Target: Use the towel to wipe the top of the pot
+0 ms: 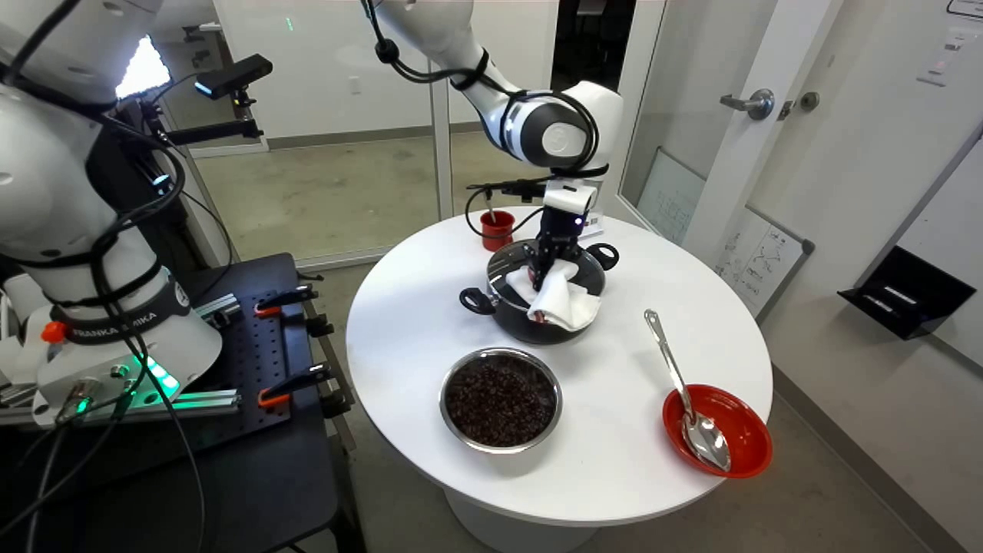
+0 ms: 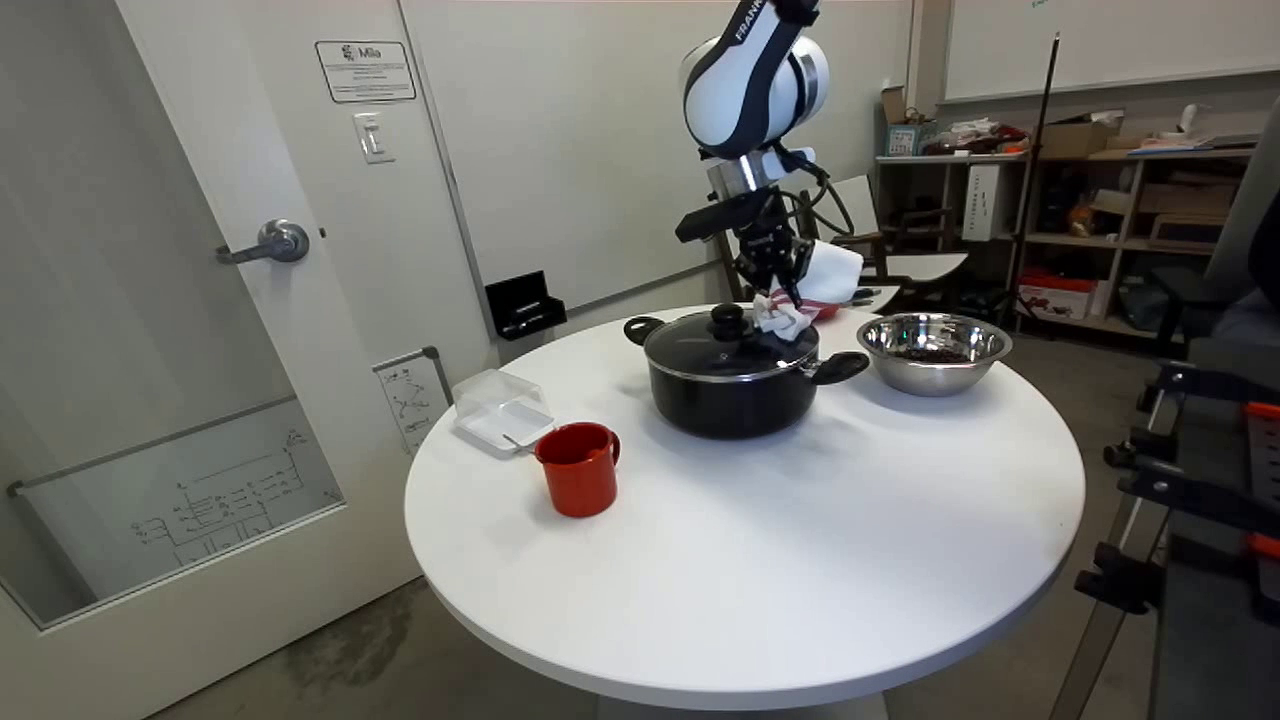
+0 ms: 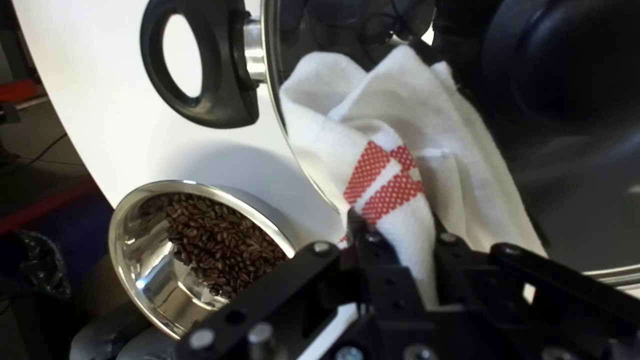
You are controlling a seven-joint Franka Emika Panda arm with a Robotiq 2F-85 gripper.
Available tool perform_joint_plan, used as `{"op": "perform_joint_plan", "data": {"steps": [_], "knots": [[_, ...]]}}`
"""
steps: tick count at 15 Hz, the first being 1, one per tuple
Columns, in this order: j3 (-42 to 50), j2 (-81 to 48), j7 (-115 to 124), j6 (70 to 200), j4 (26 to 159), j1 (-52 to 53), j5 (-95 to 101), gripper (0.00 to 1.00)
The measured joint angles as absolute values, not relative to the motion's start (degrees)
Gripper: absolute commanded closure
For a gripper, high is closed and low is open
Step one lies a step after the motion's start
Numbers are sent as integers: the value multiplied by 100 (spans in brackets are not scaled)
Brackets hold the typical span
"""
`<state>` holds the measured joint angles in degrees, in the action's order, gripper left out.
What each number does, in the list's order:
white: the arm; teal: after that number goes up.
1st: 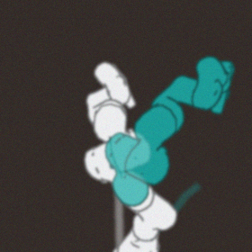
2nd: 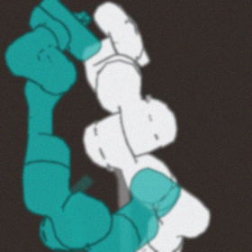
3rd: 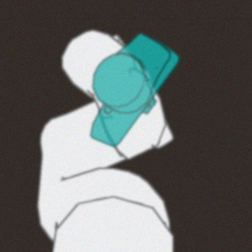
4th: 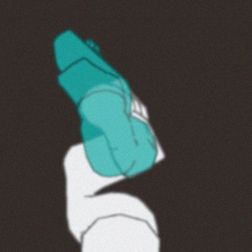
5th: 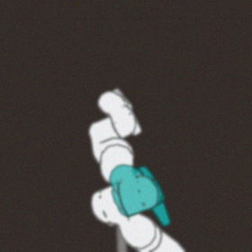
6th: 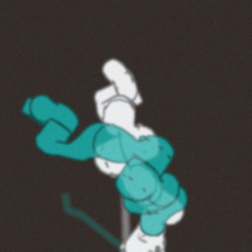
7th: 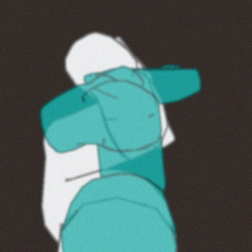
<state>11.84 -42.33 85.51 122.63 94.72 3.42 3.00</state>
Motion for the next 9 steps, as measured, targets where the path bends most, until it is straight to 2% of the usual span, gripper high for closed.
{"op": "perform_joint_plan", "data": {"steps": [9], "knots": [[1187, -4456, 9002, 12523, 9079, 293, 292, 97]]}}
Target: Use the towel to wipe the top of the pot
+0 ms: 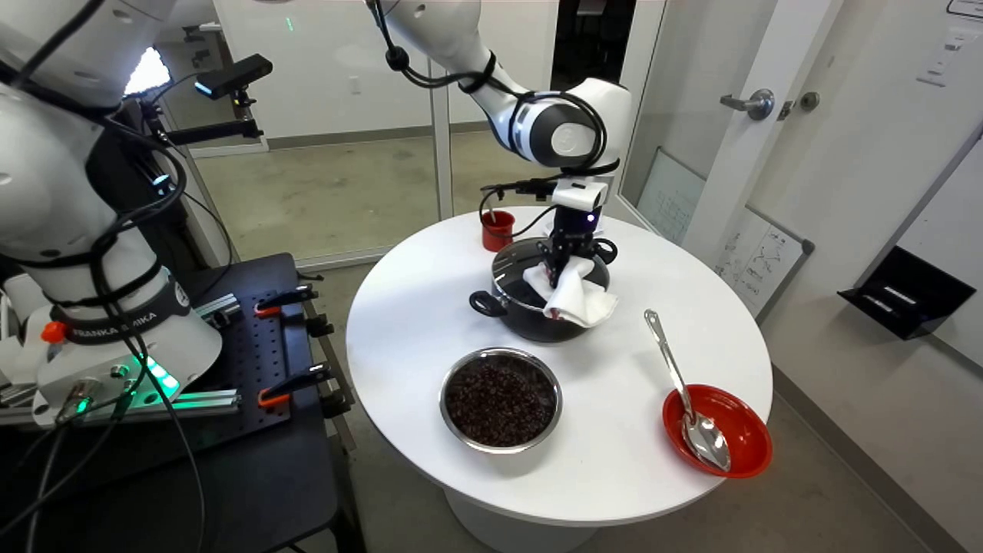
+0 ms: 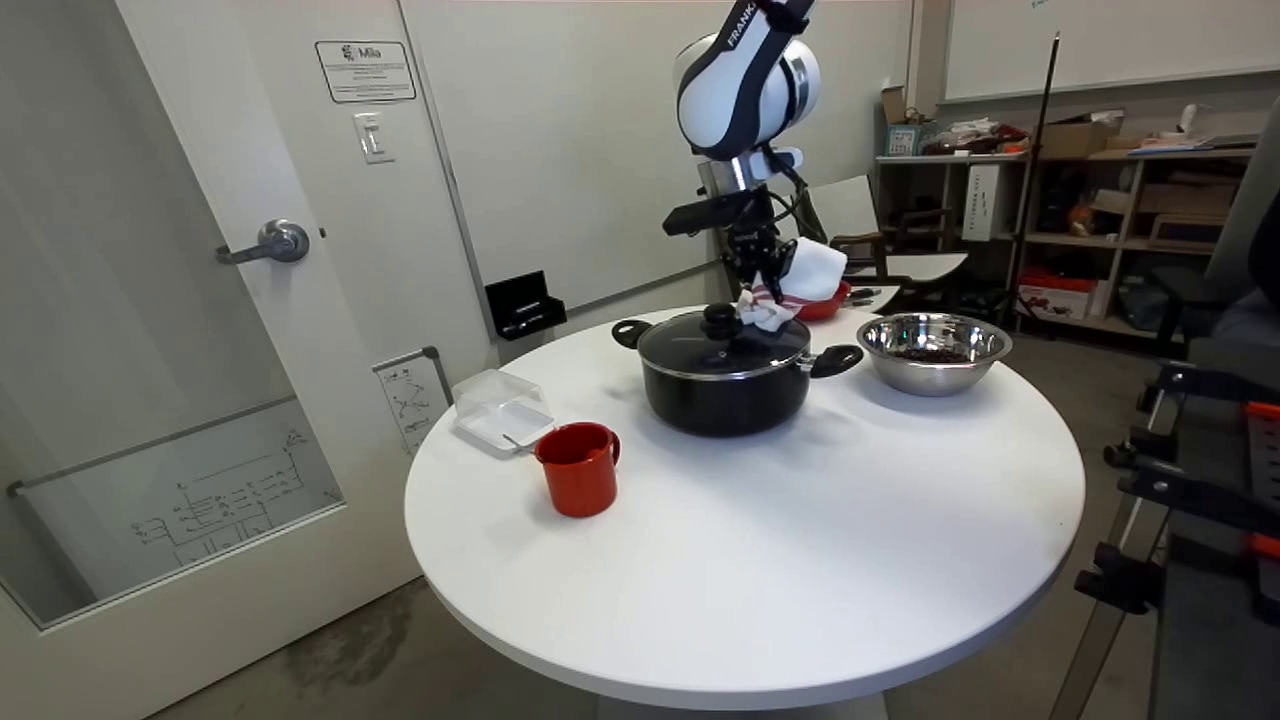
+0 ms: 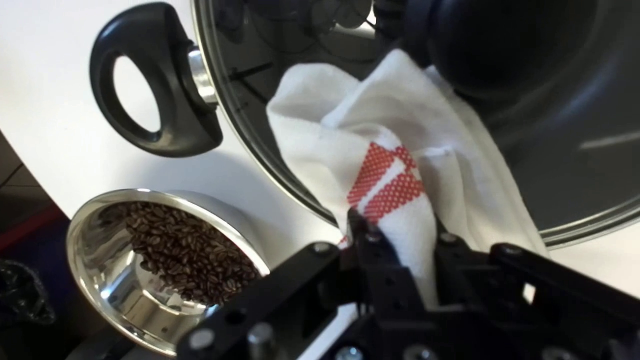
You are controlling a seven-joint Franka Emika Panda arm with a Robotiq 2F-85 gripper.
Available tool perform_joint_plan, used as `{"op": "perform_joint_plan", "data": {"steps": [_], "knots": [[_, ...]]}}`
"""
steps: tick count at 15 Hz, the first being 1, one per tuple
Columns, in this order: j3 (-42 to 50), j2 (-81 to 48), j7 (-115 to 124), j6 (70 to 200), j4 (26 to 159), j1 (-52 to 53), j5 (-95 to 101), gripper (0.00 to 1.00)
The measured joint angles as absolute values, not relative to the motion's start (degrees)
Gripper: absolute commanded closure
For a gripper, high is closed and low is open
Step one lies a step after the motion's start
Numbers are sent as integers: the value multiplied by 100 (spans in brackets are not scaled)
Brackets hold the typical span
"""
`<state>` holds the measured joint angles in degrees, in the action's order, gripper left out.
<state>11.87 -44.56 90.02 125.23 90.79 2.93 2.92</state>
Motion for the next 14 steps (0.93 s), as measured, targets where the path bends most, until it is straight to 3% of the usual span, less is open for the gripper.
{"op": "perform_joint_plan", "data": {"steps": [14], "knots": [[1119, -4744, 9053, 13045, 8552, 348, 301, 97]]}}
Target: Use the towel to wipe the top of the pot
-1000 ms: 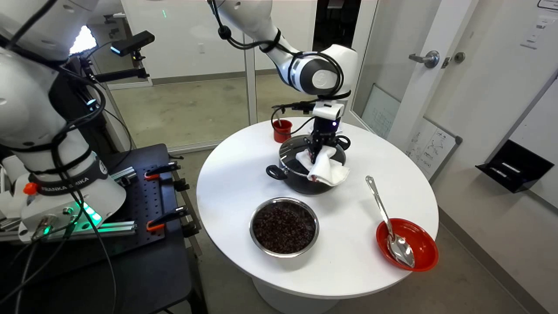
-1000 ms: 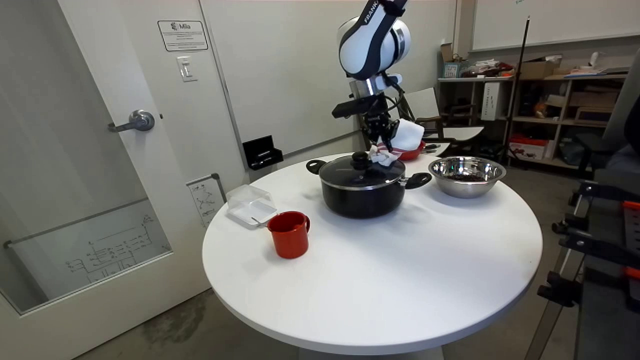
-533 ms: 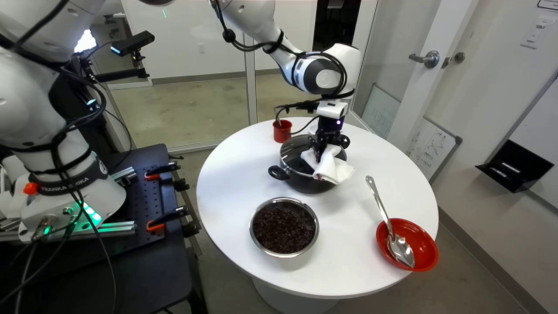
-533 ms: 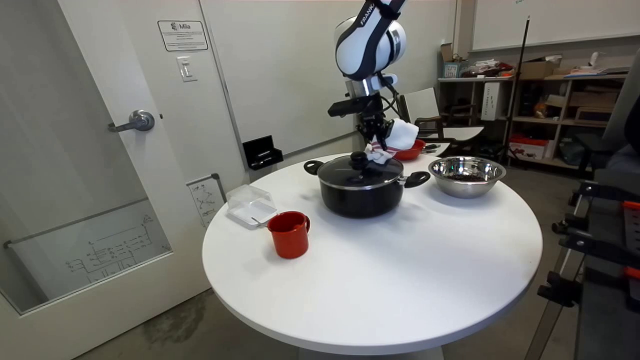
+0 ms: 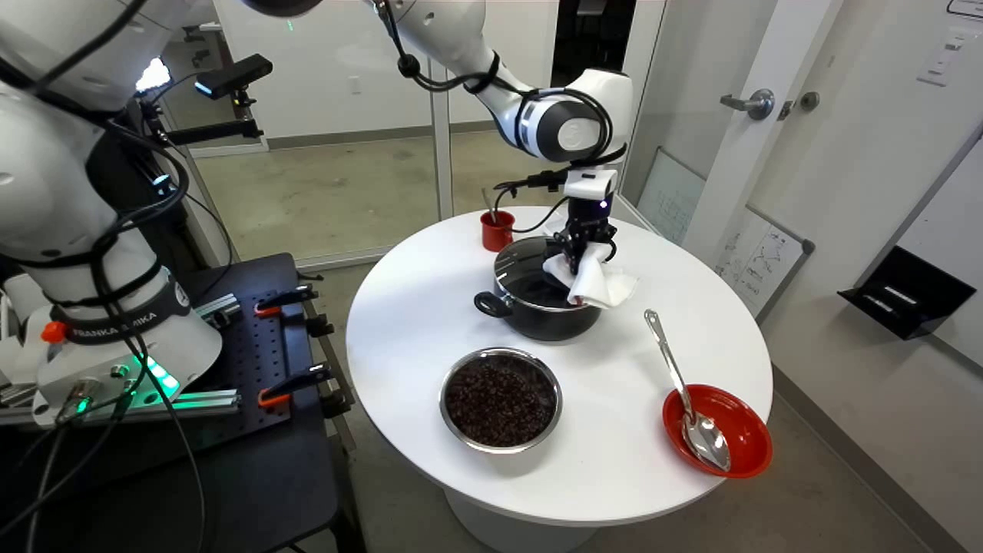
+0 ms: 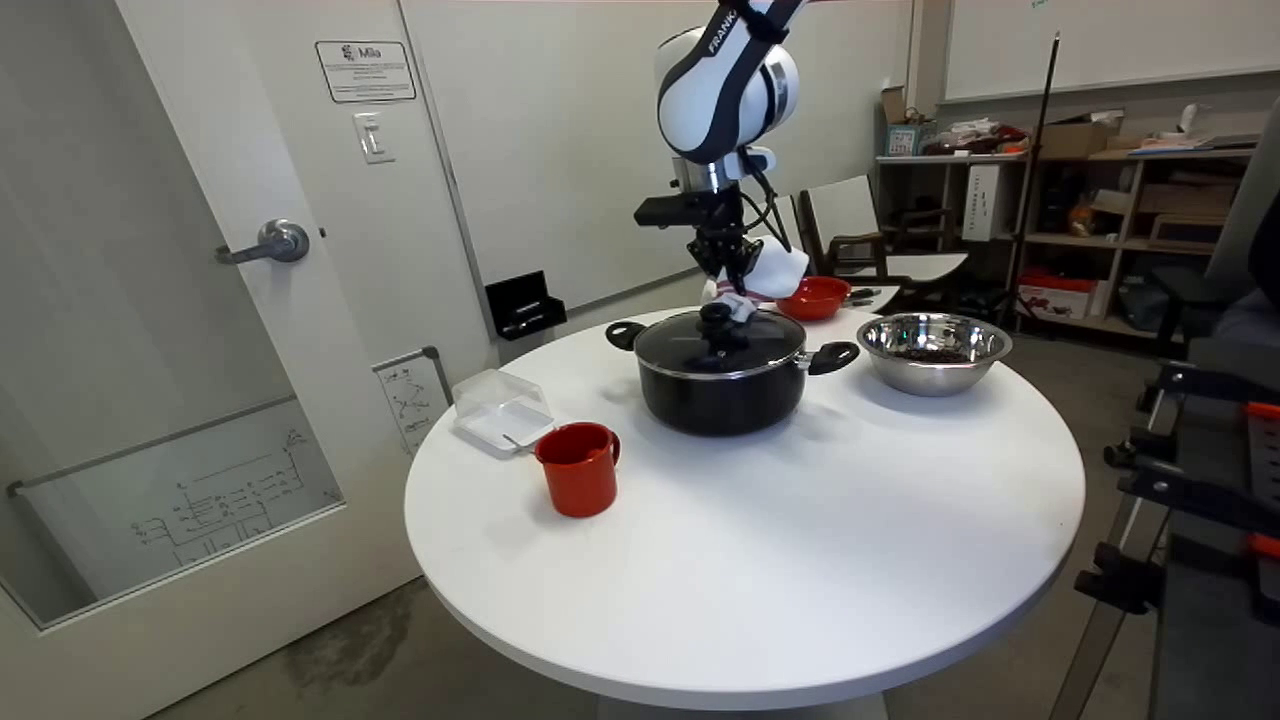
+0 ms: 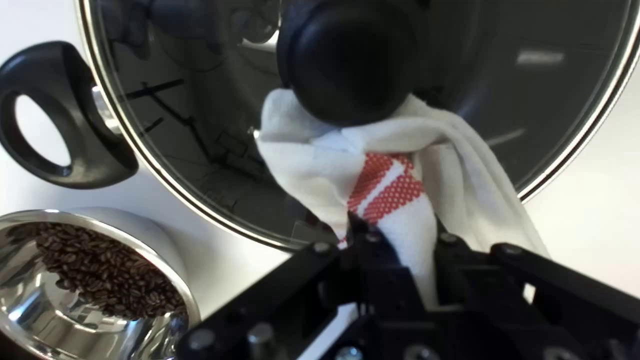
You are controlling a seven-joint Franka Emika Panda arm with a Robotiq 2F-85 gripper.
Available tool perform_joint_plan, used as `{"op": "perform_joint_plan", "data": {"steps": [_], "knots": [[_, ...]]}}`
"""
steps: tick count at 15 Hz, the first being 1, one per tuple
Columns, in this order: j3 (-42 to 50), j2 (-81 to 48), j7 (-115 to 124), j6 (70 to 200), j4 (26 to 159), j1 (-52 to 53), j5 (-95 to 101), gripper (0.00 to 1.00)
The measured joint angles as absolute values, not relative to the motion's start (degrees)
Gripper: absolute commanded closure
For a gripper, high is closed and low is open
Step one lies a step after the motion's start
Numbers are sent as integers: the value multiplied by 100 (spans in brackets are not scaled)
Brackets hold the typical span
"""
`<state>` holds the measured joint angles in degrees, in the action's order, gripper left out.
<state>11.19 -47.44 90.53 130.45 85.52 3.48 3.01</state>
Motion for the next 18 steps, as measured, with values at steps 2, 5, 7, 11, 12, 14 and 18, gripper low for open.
{"op": "perform_joint_plan", "data": {"steps": [2, 5, 7, 11, 12, 14, 18], "knots": [[1123, -4793, 9053, 13072, 8482, 368, 320, 97], [1128, -4831, 9051, 13237, 8454, 407, 383, 97], [1148, -4858, 9051, 13414, 8452, 457, 429, 97], [1151, -4900, 9042, 13620, 8406, 524, 436, 97], [1151, -4915, 9037, 13656, 8385, 547, 446, 97], [1148, -4947, 9015, 13751, 8345, 619, 486, 97], [1130, -4971, 8874, 13974, 8327, 862, 624, 97]]}}
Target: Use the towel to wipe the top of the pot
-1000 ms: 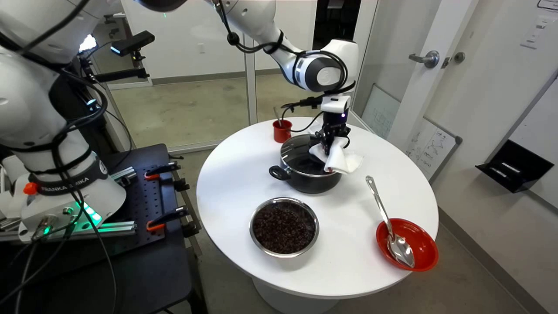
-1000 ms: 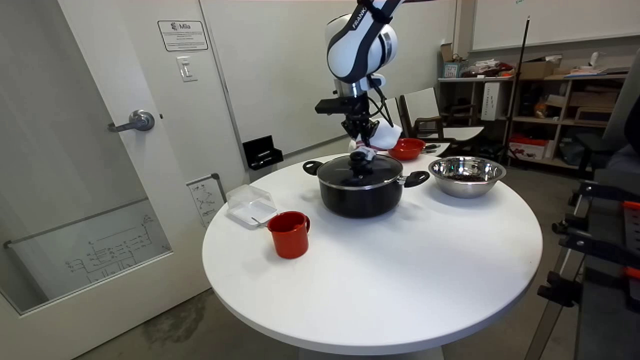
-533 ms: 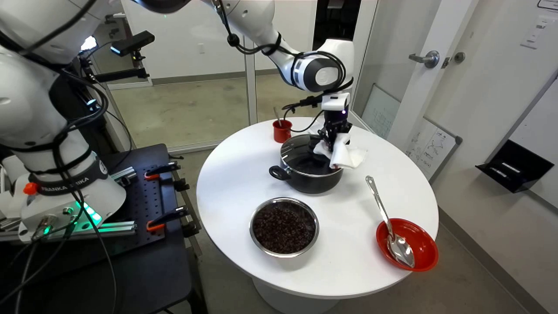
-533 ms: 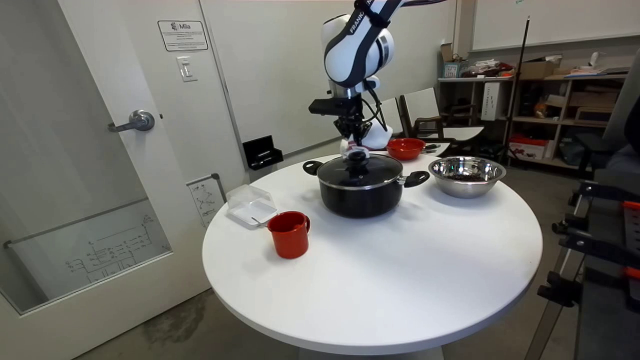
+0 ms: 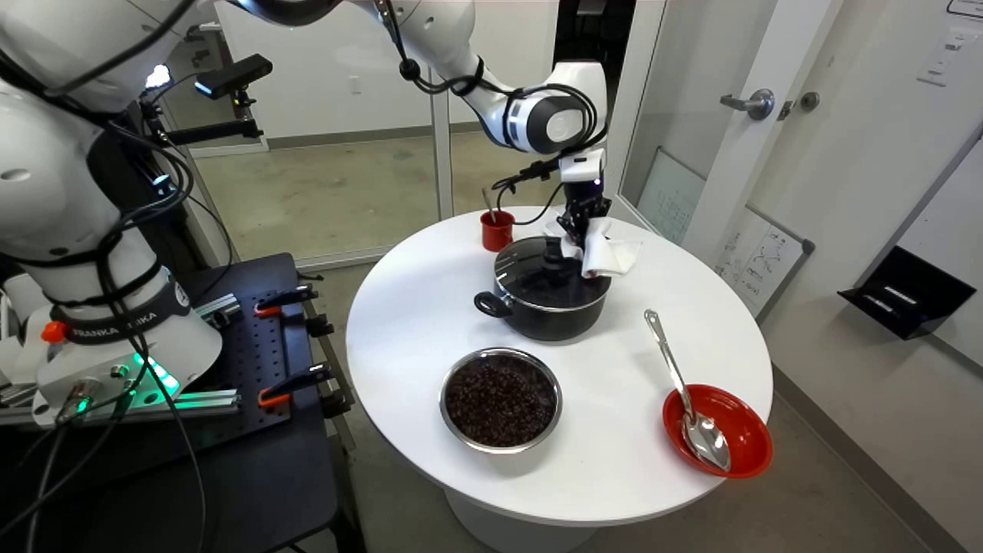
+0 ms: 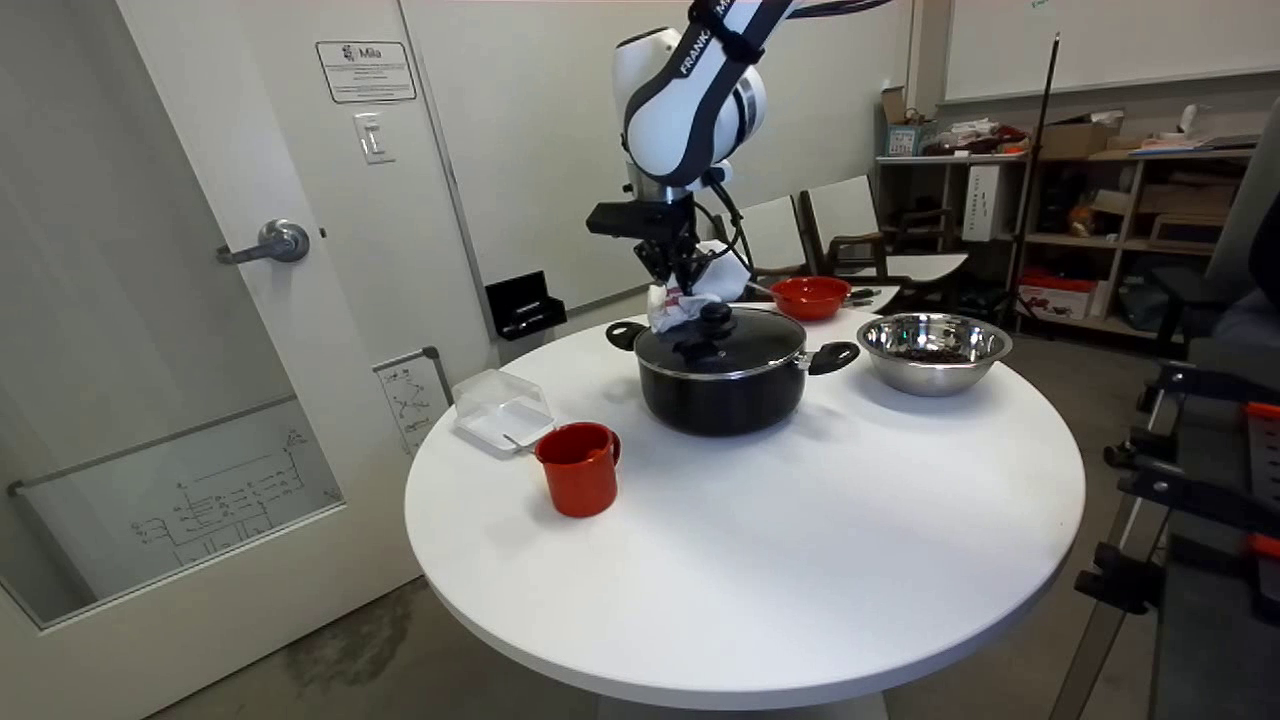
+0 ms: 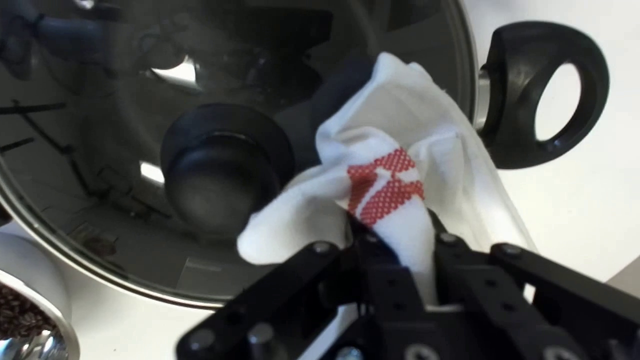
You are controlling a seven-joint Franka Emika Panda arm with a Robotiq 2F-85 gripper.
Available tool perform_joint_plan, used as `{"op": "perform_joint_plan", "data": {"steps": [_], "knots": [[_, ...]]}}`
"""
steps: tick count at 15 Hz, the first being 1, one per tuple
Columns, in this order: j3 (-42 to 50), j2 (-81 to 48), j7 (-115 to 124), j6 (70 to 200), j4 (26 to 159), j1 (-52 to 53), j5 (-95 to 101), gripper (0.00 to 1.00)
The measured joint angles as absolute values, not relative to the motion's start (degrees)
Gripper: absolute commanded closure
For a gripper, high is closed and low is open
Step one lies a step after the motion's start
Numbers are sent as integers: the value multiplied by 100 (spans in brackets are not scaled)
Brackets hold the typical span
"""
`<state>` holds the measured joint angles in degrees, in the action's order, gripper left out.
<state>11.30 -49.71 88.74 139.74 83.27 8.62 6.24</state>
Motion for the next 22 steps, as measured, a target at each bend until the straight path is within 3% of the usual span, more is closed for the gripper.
{"op": "perform_joint_plan", "data": {"steps": [13, 22], "knots": [[908, -5019, 8303, 14112, 8327, 1144, 713, 97], [520, -4992, 7939, 13184, 8150, 967, 110, 97]]}}
